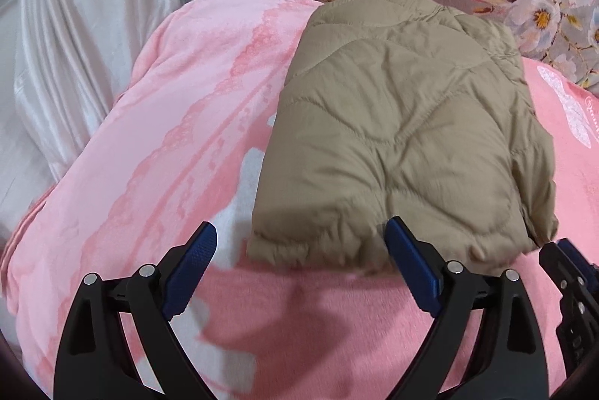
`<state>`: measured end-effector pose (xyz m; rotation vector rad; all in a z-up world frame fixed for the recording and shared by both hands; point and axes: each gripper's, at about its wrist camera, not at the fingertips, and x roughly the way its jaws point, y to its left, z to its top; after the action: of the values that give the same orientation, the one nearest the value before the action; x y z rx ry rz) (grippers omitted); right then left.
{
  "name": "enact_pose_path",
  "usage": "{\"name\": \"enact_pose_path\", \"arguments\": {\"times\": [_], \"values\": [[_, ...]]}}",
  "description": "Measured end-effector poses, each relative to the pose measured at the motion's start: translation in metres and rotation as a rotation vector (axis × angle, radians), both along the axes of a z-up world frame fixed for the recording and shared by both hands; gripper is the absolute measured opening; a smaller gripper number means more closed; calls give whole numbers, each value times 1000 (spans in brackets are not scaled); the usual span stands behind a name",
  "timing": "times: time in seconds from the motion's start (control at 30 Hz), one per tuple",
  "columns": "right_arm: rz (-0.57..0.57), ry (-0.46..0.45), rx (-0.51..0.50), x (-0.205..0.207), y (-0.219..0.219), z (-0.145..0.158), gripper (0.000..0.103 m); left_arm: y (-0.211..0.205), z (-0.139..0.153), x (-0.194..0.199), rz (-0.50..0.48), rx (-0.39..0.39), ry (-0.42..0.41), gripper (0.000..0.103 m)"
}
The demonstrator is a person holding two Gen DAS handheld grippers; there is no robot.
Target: Fold large clothes
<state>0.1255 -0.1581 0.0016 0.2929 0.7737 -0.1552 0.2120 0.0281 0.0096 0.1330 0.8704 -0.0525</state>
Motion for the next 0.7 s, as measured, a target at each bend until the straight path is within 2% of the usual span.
{"name": "enact_pose_path", "arguments": {"times": [0.17,0.37,0.57,0.7], "values": [[-29,-39,-67,-35,3,10,64,-3,3,-29,-1,1,-20,89],[-33,-62,-92,-66,8,8,70,-10,-3,-60,-7,-15,-38,90],[-28,-53,-90,-85,12,-13,71,-13,-16,-82,17,-31,-60,90],[-31,-44,-89,-92,16,-27,71,-14,-30,-92,25,-24,-45,90]]}}
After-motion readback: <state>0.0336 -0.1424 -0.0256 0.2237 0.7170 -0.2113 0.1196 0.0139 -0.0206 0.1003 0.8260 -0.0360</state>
